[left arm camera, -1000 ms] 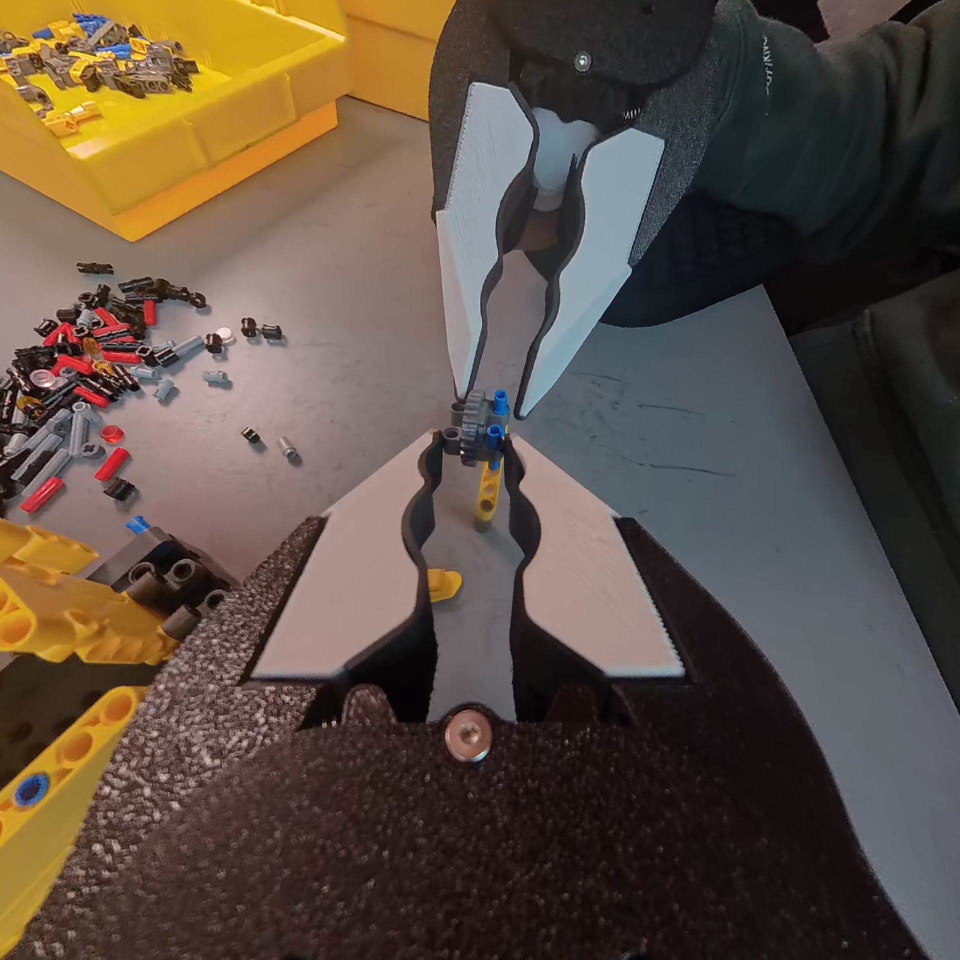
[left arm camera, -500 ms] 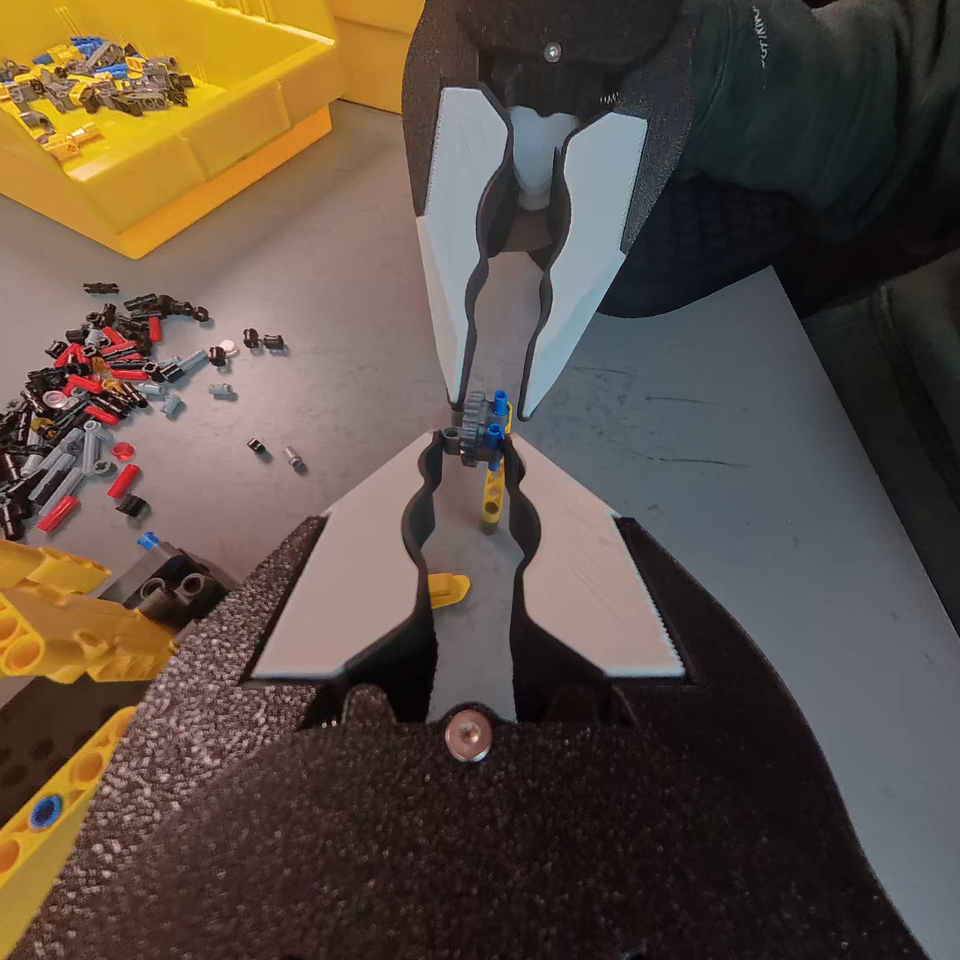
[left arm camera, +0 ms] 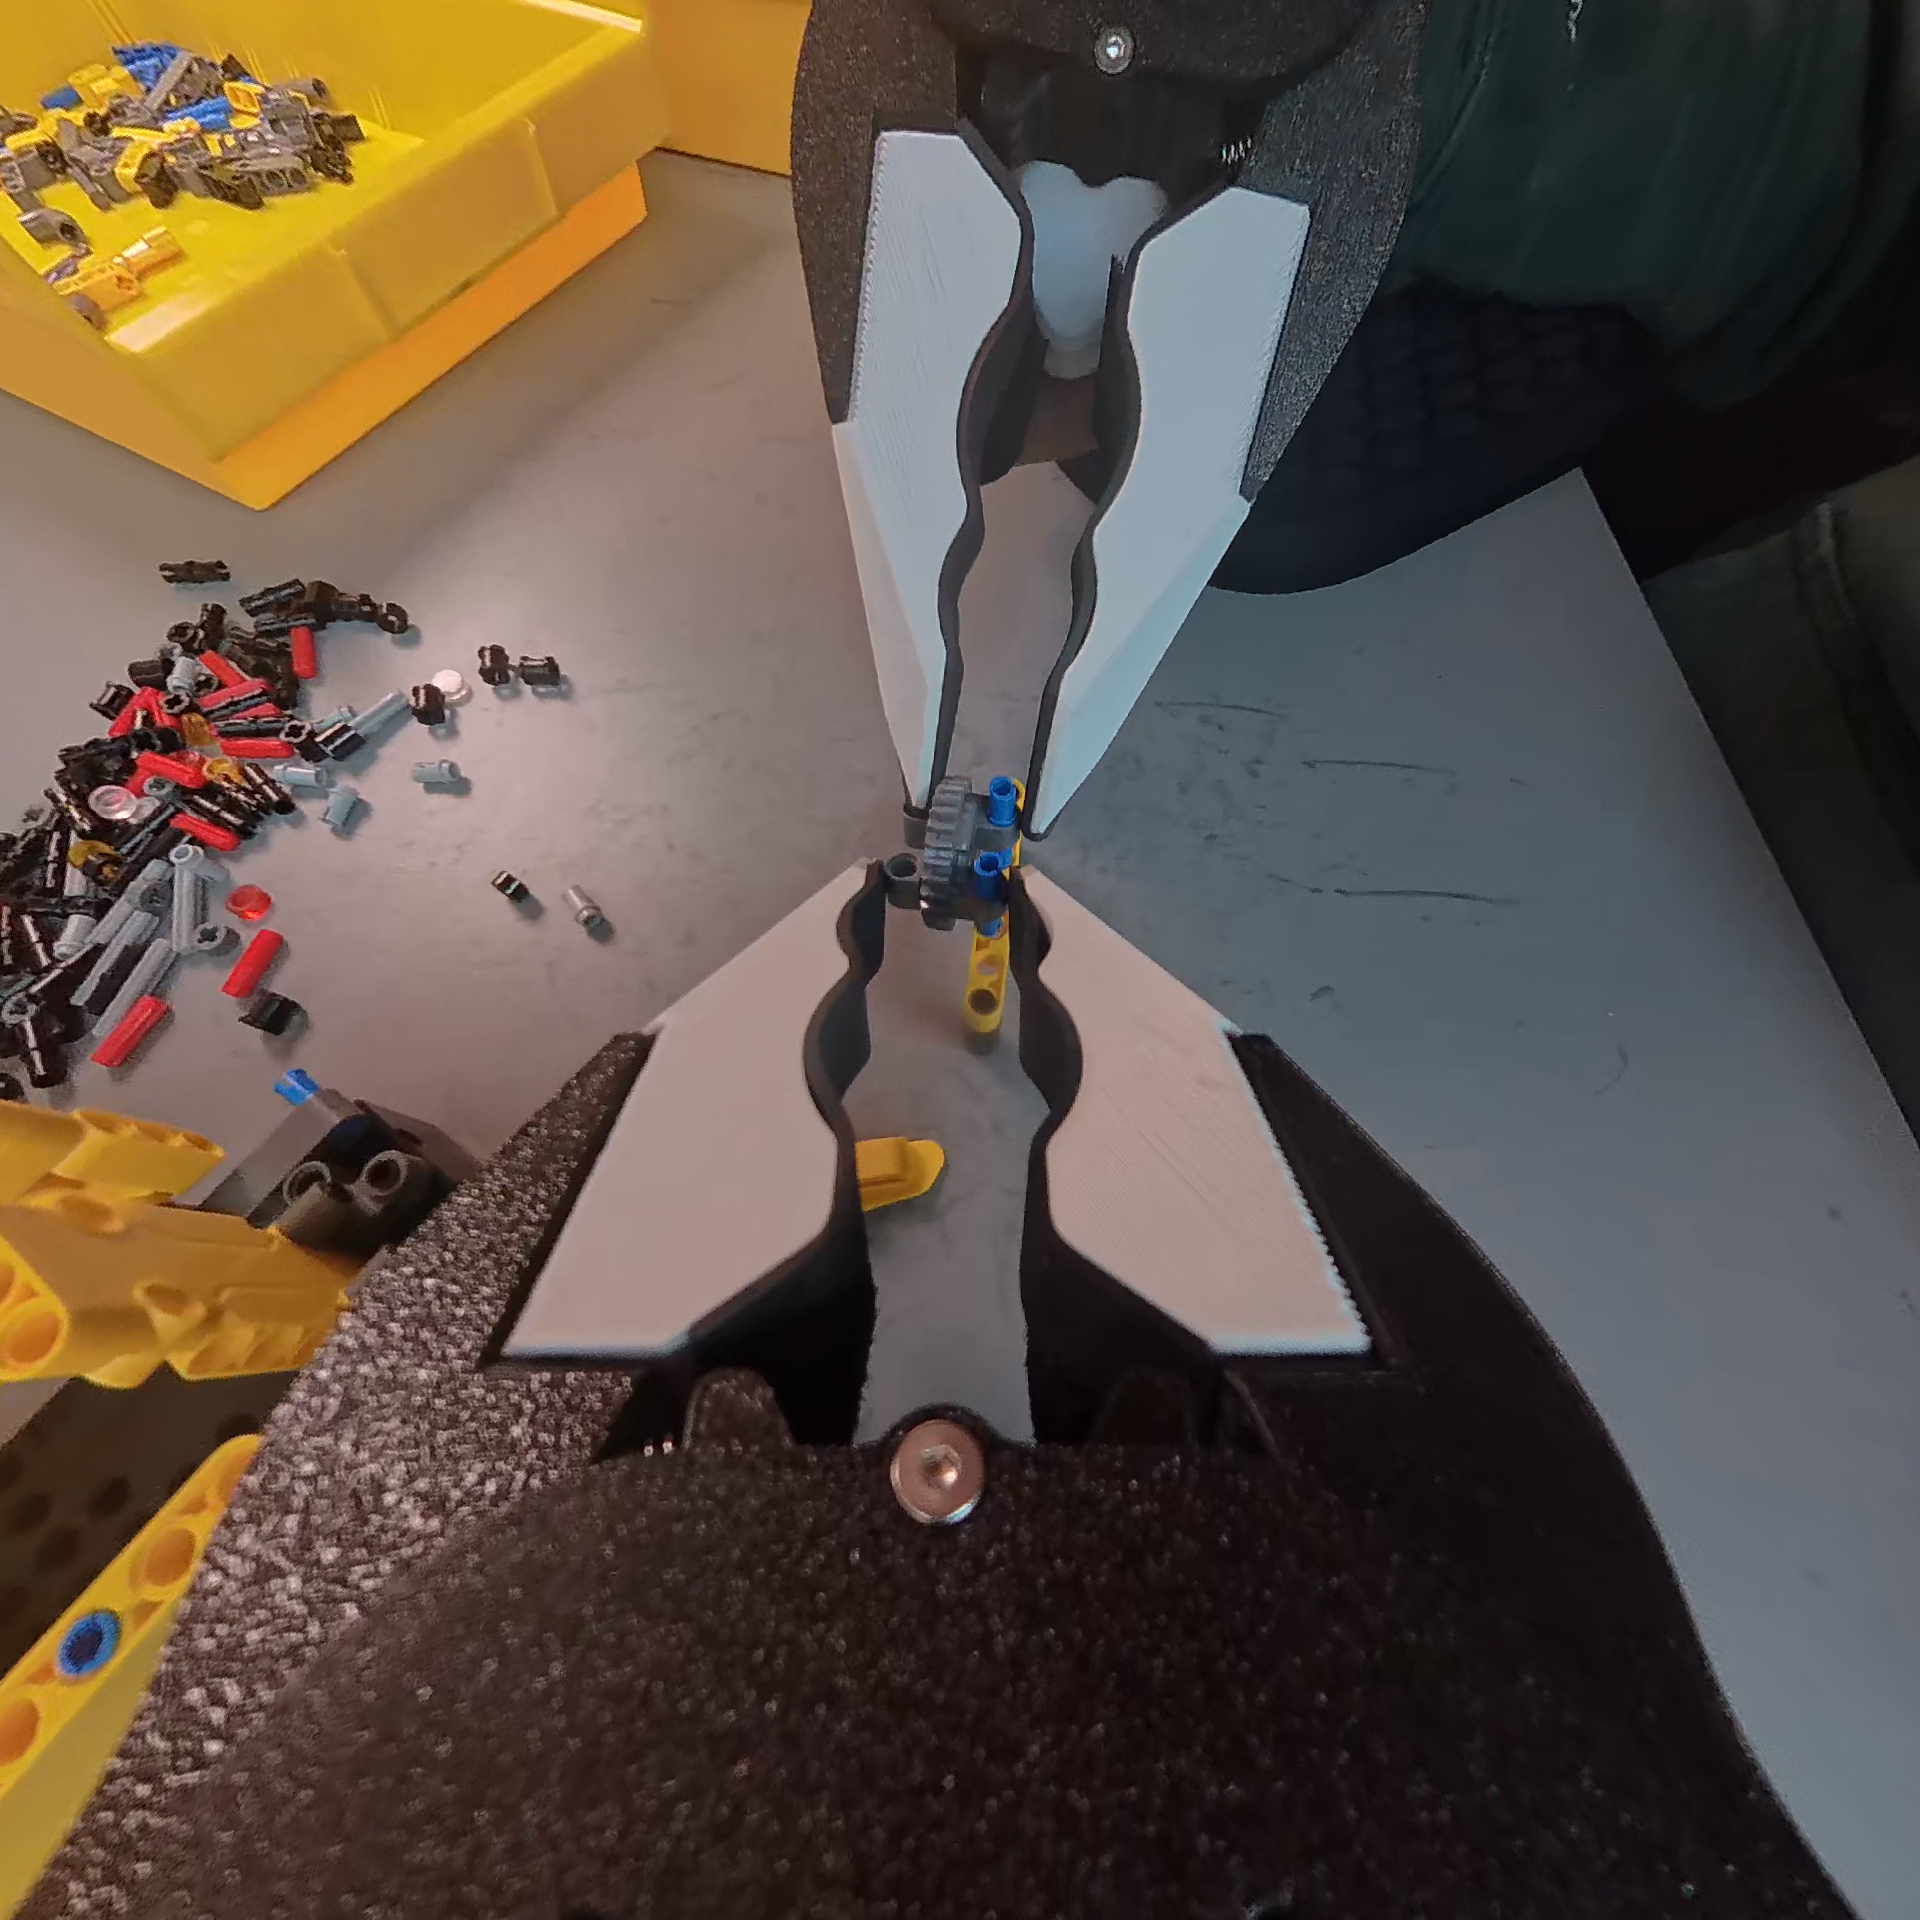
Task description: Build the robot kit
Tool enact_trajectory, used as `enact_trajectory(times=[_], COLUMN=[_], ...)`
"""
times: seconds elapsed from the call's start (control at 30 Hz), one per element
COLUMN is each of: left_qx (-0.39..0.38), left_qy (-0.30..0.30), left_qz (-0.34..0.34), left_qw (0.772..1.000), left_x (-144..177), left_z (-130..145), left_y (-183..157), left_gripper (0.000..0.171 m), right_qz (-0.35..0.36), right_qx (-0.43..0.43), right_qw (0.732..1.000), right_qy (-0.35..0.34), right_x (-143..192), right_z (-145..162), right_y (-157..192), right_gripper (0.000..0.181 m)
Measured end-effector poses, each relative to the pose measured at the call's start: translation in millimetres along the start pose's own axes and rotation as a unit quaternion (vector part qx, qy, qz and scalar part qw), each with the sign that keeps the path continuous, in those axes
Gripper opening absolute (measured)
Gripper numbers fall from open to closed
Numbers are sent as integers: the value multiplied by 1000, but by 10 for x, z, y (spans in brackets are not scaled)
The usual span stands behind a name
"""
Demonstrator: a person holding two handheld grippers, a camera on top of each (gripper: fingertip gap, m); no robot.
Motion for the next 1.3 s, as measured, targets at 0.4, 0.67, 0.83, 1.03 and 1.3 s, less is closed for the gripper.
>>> enact_trajectory(times=[0.4,0.67,0.83,1.03,1.3], left_qx=[-10,11,9,0,-17], left_qy=[19,-11,0,6,19], left_qz=[1,9,5,4,-4], left_qw=[1000,1000,1000,1000,1000], left_x=[-1,93,65,69,70], left_z=[35,-19,-13,-12,-24], left_y=[-17,-1,-6,-10,-38], left_gripper=[25,28,21,21,21], right_qz=[19,24,18,11,2], right_qx=[16,22,16,9,2], right_qw=[1000,999,999,999,1000], right_qy=[19,32,33,30,23], right_x=[-11,-8,-8,-14,-17], right_z=[-44,-63,-64,-60,-48], right_y=[43,45,38,32,34], right_gripper=[15,15,15,15,15])
Point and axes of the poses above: each gripper's, where its closed fingertips meet, x back along the fingers, z out of its underside, y = z × x across the jaws, the point moved 9 cm from there along x, back along the fingers, and after that the axes turned 5 degrees about y, right-handed, at the moved point
